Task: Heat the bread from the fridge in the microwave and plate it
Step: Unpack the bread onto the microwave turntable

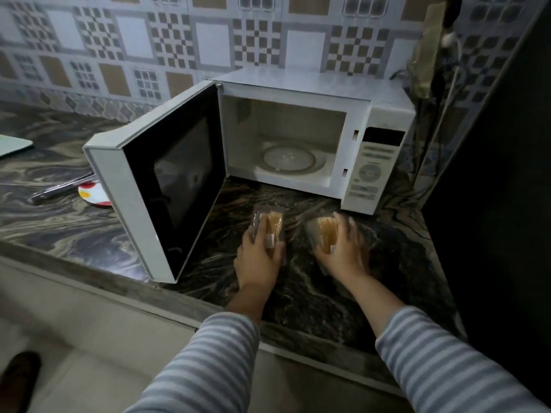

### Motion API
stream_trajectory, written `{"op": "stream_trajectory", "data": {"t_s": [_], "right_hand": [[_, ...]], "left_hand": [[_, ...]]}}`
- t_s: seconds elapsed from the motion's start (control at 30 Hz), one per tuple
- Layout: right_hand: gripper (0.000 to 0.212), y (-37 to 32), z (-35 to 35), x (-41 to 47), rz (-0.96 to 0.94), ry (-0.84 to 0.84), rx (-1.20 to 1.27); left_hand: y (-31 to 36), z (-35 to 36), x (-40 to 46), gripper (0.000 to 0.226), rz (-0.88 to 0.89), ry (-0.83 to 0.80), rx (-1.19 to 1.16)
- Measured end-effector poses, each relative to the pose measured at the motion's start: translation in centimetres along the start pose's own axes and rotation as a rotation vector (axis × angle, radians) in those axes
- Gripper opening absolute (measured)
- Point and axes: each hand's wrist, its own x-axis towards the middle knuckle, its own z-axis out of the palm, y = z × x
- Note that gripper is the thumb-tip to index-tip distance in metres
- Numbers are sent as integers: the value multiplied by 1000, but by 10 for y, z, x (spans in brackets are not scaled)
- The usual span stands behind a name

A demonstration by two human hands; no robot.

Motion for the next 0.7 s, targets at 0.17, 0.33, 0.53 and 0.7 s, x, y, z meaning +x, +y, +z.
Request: {"op": "stream_trajectory", "data": {"t_s": [0.17, 0.33, 0.53, 0.7], "right_hand": [[47, -23, -4, -4, -513, 158, -99], [22, -33, 28, -35, -674, -94, 155], [12, -34, 46, -30, -639, -58, 199], [11, -38, 56, -24, -592, -76, 259]], "left_hand": [[-22, -20, 2, 62, 95, -79, -181], [-48, -36, -9, 86, 181, -209, 4], [-53, -31, -14, 85, 233, -116, 117], [-56, -27, -7, 85, 221, -77, 162]]}}
